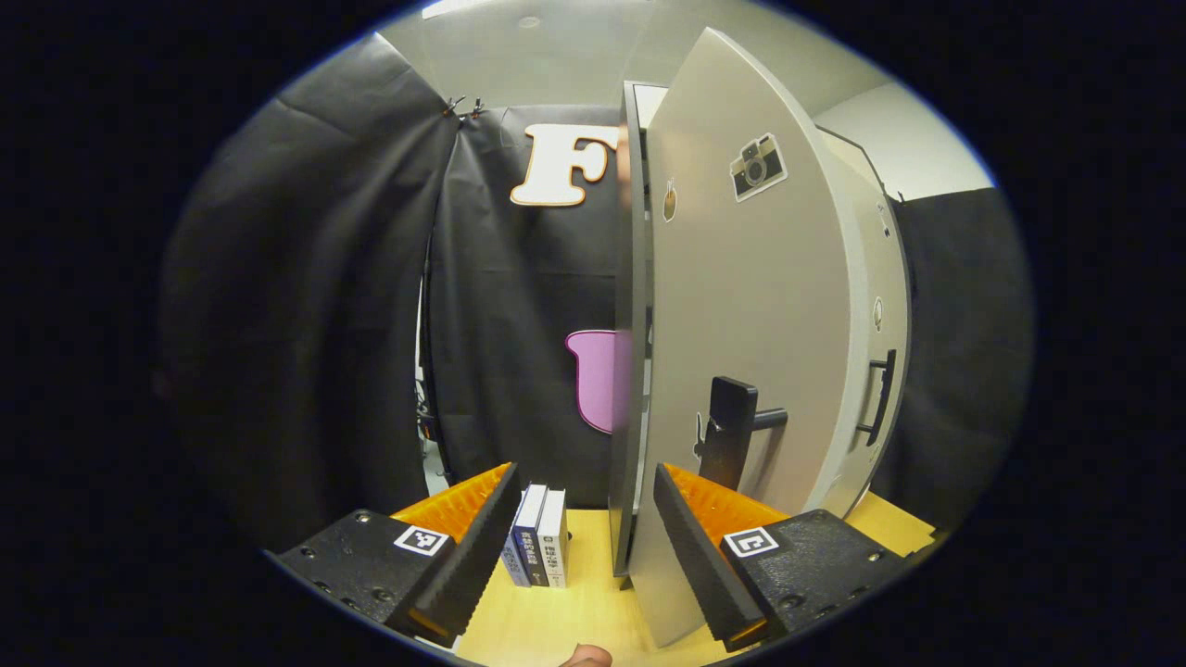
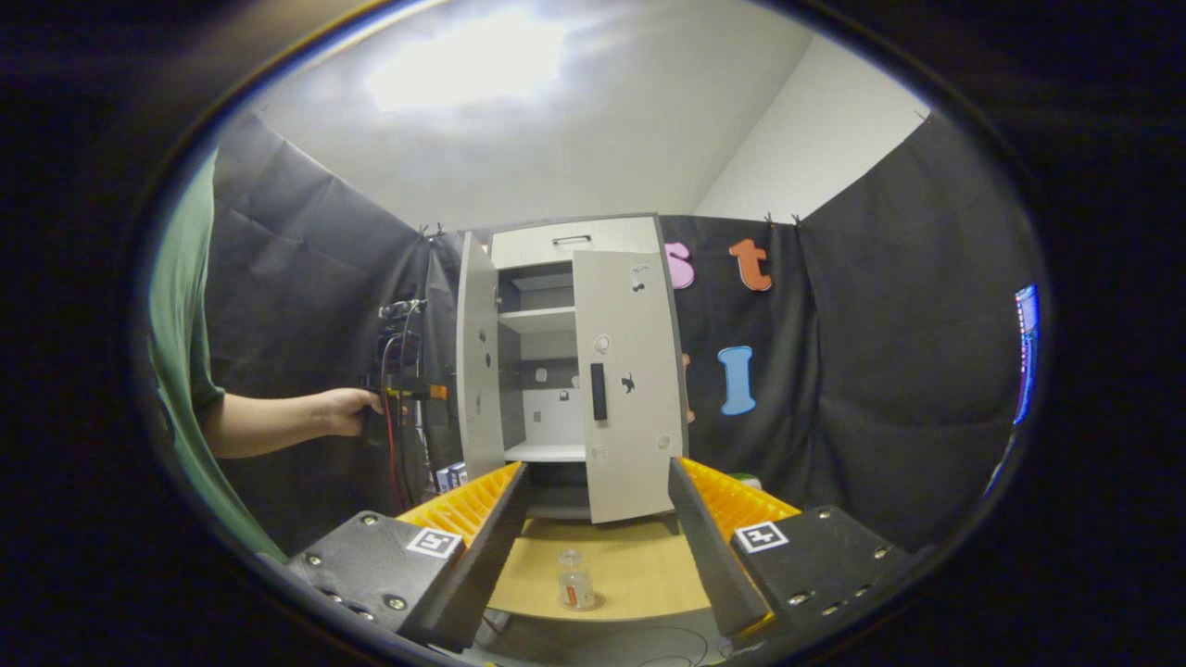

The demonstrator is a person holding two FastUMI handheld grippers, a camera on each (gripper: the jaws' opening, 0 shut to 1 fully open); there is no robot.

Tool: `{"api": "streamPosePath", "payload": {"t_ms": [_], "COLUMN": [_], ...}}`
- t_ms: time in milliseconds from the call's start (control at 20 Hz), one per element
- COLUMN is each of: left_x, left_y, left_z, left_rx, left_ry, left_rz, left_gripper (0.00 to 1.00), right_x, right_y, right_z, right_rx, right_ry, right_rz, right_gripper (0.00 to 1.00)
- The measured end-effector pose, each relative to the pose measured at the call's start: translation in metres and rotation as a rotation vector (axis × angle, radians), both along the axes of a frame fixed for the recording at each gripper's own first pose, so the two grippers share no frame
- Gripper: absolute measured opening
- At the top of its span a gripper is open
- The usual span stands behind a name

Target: Grasp the bottle in the cabinet with the left hand and place it on the coaster, then close the right door with the right hand and the left door with the left hand.

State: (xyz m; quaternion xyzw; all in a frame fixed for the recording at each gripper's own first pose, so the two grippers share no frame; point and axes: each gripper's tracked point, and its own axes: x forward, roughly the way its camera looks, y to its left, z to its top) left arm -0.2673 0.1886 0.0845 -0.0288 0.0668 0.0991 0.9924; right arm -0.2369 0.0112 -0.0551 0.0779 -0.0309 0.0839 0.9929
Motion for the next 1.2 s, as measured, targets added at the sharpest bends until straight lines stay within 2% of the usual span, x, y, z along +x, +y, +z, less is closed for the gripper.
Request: {"api": "streamPosePath", "payload": {"t_ms": [1200], "left_x": [0.041], "left_y": [-0.093], "left_z": [-0.003], "left_rx": [0.005], "left_ry": [-0.019], "left_rz": [-0.076], "left_gripper": [0.93], "right_x": [0.003], "right_y": [-0.048], "right_z": [-0.015], "right_rx": [-0.025], "right_ry": [0.049], "right_rz": [-0.114], "right_gripper": [0.92]}}
